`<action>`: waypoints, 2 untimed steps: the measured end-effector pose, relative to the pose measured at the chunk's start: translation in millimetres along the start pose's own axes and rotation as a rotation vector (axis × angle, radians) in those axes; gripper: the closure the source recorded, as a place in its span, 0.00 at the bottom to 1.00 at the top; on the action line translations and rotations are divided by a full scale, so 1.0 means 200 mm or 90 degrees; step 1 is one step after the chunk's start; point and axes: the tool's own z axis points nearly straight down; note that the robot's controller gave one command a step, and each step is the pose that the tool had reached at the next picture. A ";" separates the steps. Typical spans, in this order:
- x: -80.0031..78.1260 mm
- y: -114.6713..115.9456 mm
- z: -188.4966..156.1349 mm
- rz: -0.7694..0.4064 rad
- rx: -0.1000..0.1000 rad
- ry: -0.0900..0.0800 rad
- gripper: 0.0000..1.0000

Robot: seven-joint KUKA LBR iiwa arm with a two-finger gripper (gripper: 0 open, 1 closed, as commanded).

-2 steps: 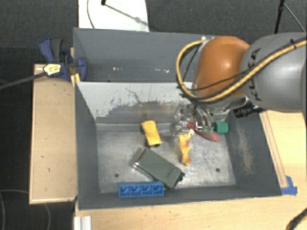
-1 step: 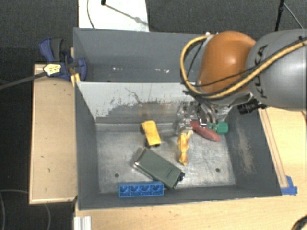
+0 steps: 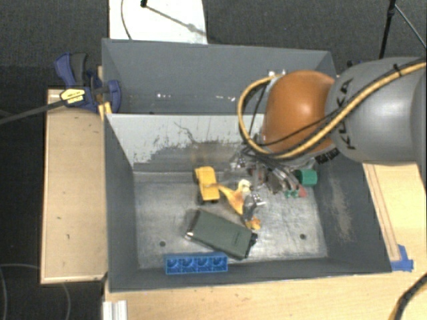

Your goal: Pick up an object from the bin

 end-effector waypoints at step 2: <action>-0.13 -0.11 0.34 -0.058 0.000 -0.006 1.00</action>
Offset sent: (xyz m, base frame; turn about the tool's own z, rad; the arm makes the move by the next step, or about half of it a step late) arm 0.0255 -0.0171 -0.0728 -0.0941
